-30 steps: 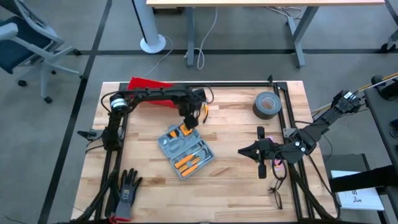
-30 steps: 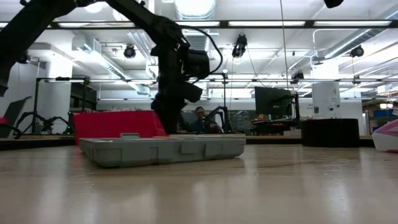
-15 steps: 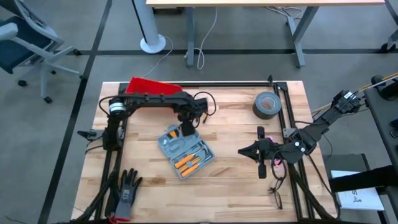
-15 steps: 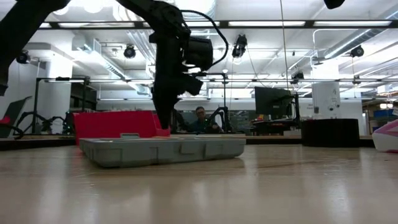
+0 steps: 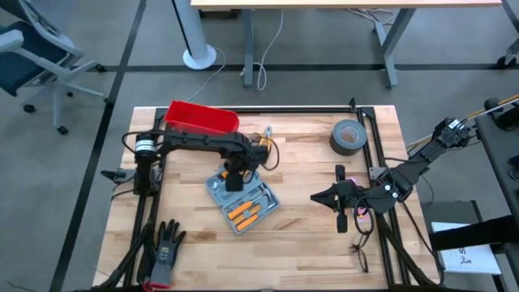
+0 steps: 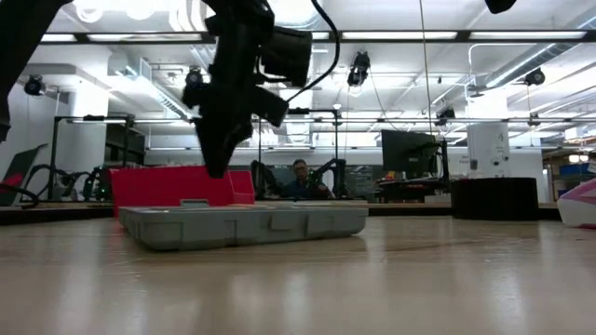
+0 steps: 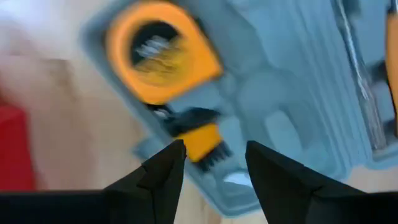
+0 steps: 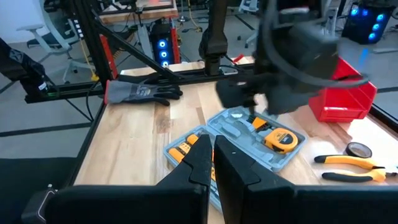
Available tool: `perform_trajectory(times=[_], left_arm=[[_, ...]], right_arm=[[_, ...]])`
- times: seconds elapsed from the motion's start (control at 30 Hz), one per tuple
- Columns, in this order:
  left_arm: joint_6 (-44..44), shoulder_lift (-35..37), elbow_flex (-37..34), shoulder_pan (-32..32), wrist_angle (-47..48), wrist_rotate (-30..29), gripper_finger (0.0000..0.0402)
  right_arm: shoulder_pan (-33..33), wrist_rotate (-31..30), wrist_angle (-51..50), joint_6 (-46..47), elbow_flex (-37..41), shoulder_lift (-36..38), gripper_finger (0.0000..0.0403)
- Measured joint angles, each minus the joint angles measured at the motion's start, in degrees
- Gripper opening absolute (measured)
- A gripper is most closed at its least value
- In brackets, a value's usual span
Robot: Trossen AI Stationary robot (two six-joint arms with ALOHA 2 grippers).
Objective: Prefit tool cases
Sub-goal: Remove the hex keys from the gray toolbox
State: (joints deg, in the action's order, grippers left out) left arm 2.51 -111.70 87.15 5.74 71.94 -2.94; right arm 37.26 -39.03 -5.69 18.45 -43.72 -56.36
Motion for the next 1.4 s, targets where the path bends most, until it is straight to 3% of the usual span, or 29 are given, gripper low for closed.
perform_trajectory(times=[0.5, 0.9, 1.4], left_arm=[[-3.6, 3.7, -15.1, -3.13, -2.57, -0.9, 0.0153], [-5.5, 7.67, -24.09, -5.55, -9.36, -0.72, 0.0166], [-16.84, 7.72, -22.8, -12.32, -12.47, 16.78, 0.0149]], right_arm=[[0.0, 0.02, 0.01, -0.38, -0.01, 0.0, 0.0], [0.0, -0.02, 0.04, -0.49, 0.0, 0.0, 0.0], [0.0, -0.02, 0.02, -1.33, 0.0, 0.0, 0.0]])
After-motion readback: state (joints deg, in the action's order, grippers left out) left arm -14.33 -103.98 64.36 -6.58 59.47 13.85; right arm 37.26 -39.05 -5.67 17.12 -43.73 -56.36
